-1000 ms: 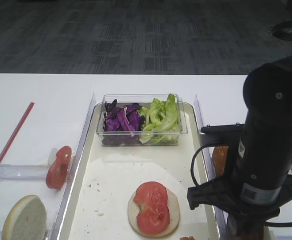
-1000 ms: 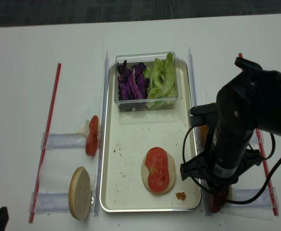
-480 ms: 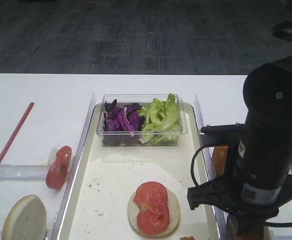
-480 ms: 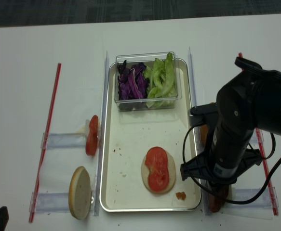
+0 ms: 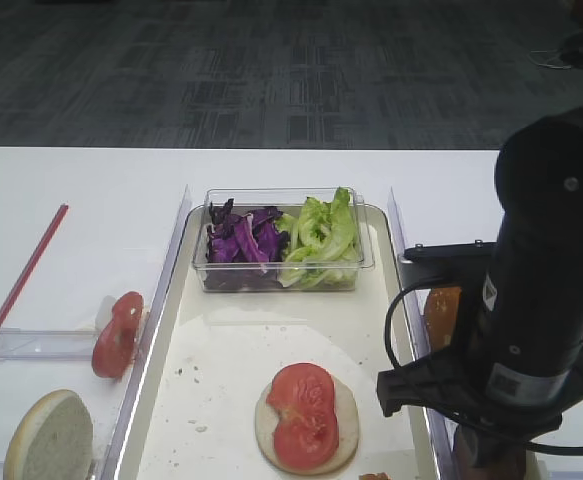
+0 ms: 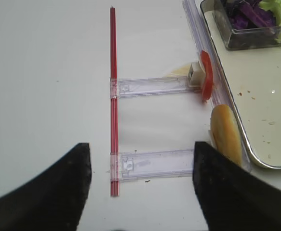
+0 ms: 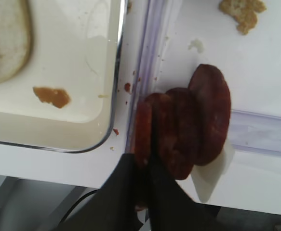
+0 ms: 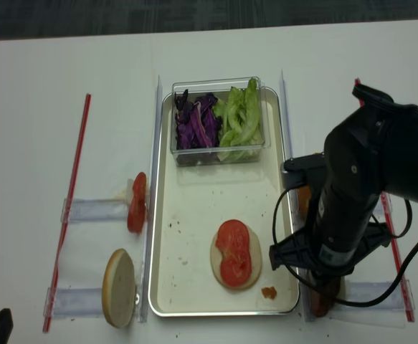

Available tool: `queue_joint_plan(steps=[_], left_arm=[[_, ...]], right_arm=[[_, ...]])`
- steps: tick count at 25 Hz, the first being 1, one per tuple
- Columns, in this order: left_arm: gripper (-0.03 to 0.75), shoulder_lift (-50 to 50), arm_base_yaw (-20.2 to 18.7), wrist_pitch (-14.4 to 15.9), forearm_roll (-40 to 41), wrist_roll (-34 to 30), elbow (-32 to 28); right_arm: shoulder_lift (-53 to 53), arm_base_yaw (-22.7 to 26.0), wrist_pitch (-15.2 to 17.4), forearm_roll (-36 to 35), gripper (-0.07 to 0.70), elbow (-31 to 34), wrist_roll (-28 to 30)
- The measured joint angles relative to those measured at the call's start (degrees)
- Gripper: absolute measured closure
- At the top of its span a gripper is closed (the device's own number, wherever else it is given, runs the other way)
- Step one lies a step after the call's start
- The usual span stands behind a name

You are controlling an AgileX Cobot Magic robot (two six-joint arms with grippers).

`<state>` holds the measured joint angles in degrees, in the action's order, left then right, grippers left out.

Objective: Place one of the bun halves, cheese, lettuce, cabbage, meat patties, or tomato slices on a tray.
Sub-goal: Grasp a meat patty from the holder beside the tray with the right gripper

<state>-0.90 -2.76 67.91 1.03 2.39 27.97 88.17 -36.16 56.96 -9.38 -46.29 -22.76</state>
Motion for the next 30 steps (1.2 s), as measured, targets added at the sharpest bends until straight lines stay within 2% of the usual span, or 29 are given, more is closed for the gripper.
queue_joint_plan(steps=[15,24,30], left_arm=[[0.286,0.0,0.0,0.0,0.0,0.0,0.0],[0.286,0.0,0.0,0.0,0.0,0.0,0.0],[0.286,0.0,0.0,0.0,0.0,0.0,0.0]], right_arm=[[-5.7,0.0,1.1,-0.8,0.524,0.0,0.0],[-10.7,0.0,3.2,-1.0,0.524,0.0,-0.8],[-11.6,0.0,3.4,-1.0,0.524,0.0,-1.1]])
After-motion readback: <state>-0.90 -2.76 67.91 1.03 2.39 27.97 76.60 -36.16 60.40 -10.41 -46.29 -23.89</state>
